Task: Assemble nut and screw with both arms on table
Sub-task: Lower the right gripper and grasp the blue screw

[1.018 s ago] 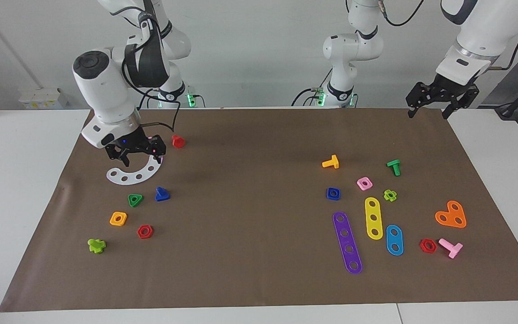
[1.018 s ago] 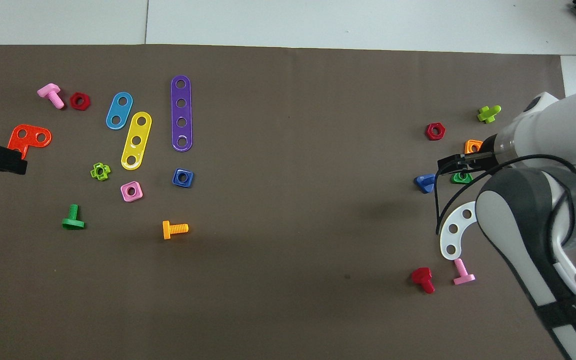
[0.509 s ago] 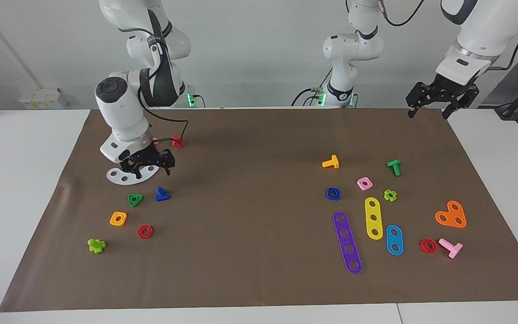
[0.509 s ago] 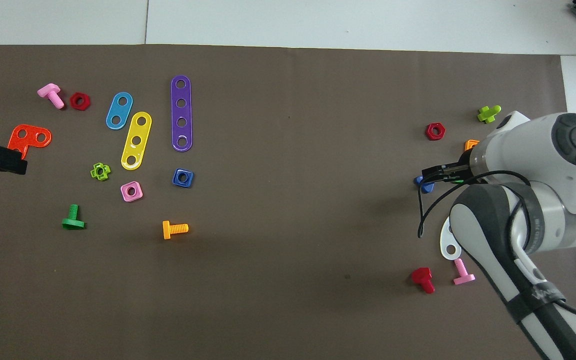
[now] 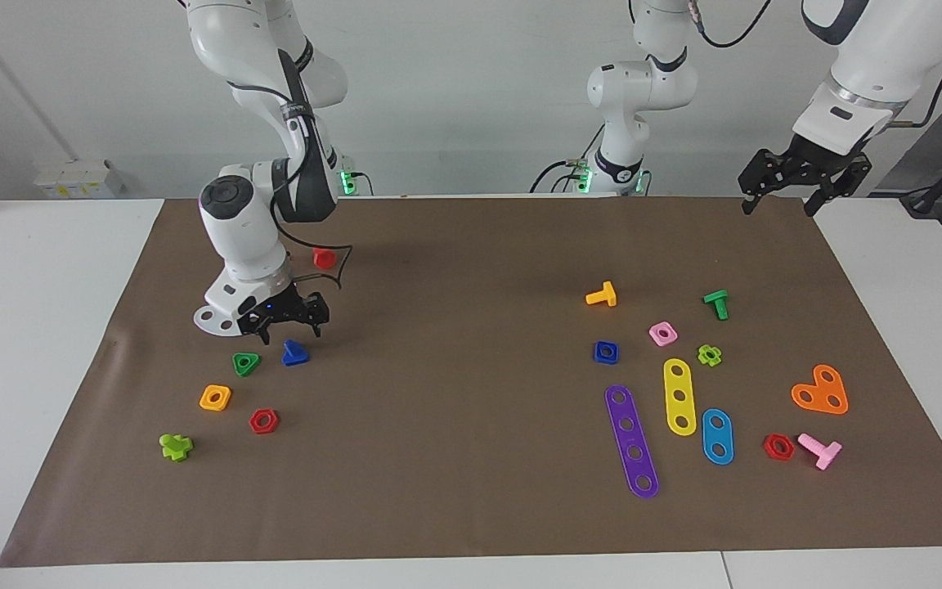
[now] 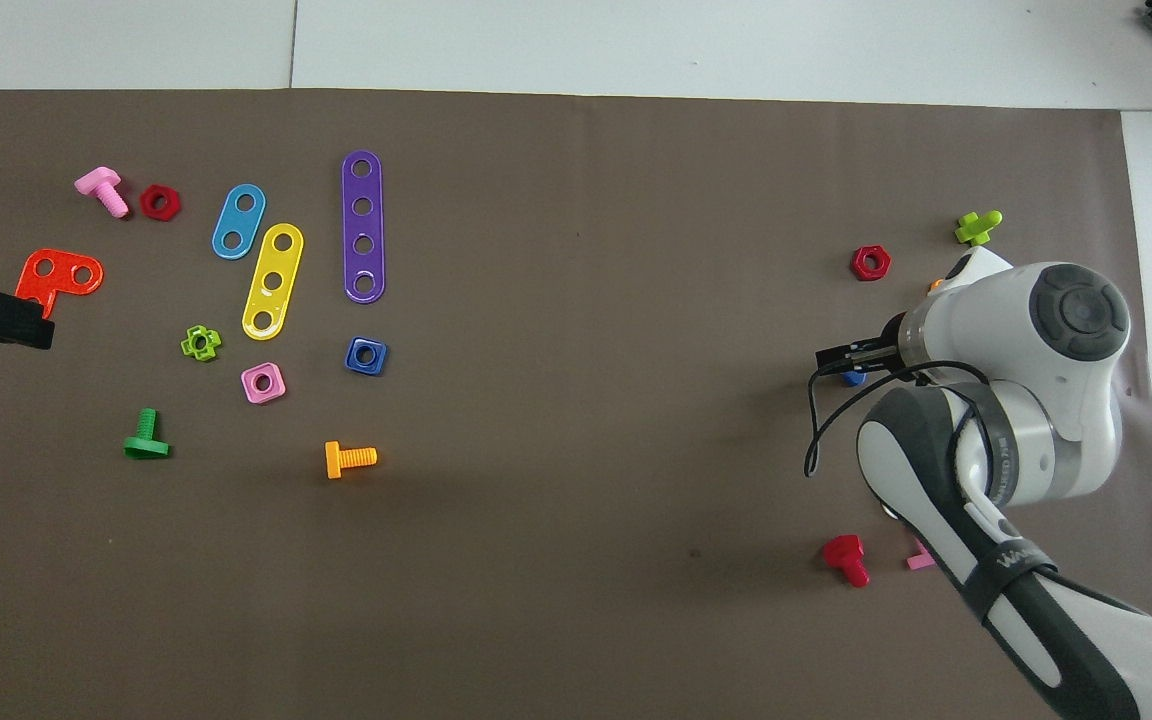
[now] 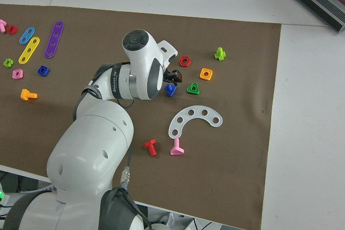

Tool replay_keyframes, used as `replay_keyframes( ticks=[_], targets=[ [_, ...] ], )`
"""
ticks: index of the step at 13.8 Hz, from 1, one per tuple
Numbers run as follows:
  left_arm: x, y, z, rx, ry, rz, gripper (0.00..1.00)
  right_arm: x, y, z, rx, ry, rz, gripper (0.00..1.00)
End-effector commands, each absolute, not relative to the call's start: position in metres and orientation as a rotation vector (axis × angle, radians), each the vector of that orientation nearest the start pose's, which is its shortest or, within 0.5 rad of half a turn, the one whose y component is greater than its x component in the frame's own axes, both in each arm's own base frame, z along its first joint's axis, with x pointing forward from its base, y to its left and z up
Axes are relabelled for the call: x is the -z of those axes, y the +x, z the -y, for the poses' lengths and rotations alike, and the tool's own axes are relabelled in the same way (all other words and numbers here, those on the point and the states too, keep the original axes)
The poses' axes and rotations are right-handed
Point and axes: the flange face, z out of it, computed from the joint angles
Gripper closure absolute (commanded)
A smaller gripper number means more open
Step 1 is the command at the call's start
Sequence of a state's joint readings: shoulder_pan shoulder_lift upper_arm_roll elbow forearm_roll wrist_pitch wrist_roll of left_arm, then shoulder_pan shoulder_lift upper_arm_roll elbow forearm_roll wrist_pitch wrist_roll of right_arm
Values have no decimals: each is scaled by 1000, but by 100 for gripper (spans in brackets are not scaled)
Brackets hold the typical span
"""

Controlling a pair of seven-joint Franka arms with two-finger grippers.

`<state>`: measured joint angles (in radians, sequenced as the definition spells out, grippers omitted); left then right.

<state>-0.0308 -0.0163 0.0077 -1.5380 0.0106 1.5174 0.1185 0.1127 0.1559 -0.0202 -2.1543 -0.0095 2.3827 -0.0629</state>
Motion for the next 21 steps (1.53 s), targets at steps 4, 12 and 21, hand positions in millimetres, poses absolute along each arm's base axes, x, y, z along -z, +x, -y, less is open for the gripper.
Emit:
replay_keyframes(
  ticks=[4, 12, 21],
  targets=[
    [-645, 536, 8, -18, -3122, -205, 0, -313, 555, -38, 157, -3122, 309, 14],
    [-645, 536, 10, -18, -3121, -210, 0, -300, 555, -38, 147, -3122, 326, 44],
    [-645, 536, 8, -18, -3122, -205, 0, -298, 556, -37, 166, -3122, 321, 64]
  ],
)
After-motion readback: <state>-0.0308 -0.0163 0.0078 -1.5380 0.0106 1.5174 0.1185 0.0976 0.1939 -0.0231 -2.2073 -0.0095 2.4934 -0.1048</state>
